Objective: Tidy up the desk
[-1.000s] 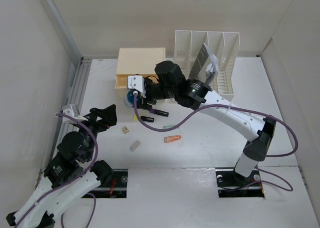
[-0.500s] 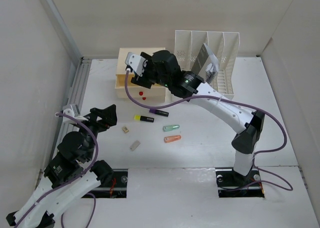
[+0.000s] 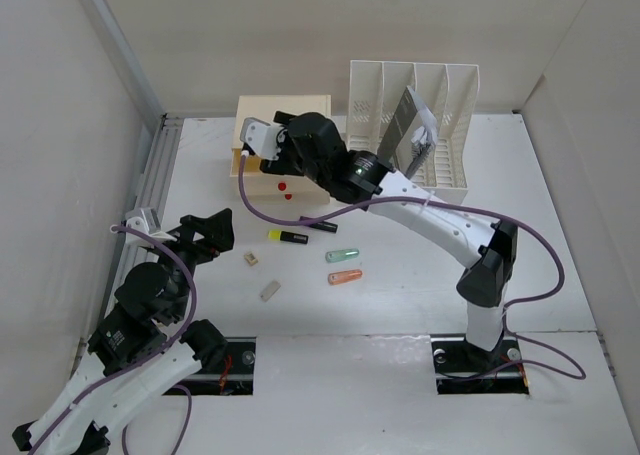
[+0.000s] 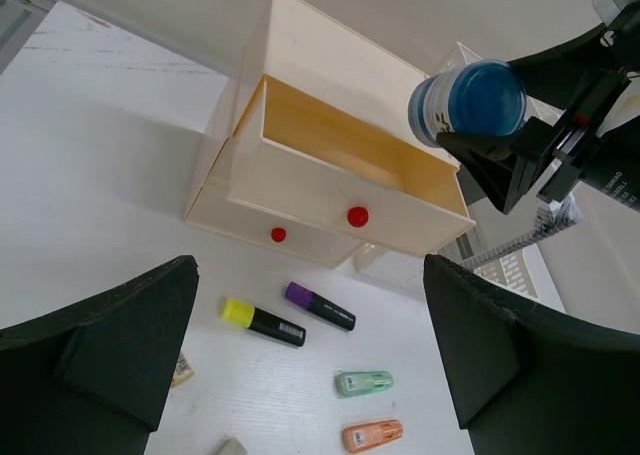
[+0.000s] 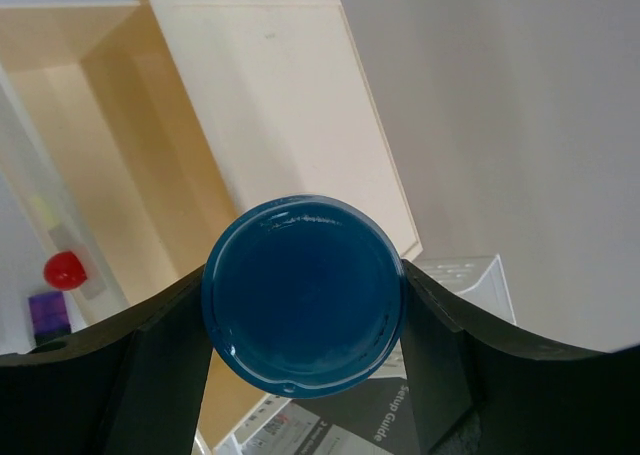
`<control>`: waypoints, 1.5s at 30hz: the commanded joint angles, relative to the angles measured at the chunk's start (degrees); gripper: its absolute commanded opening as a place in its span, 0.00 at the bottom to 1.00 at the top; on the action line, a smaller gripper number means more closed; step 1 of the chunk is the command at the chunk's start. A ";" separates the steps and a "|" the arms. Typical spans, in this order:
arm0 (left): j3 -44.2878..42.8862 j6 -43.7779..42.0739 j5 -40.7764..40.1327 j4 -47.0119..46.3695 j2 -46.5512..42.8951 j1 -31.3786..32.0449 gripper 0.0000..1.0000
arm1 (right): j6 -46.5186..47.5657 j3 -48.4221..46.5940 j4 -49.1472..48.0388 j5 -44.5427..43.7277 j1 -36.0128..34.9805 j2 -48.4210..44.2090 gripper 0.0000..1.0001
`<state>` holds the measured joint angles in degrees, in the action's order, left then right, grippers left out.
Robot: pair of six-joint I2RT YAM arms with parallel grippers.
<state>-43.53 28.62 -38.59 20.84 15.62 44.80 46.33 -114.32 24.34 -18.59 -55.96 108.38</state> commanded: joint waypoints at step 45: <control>1.34 0.82 -0.08 -3.61 -0.06 0.12 0.94 | -54.59 5.60 -16.43 54.54 20.81 -6.86 0.00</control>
<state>-42.57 29.15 -38.24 19.25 15.27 44.80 -8.80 -109.58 14.20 32.21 -33.98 104.47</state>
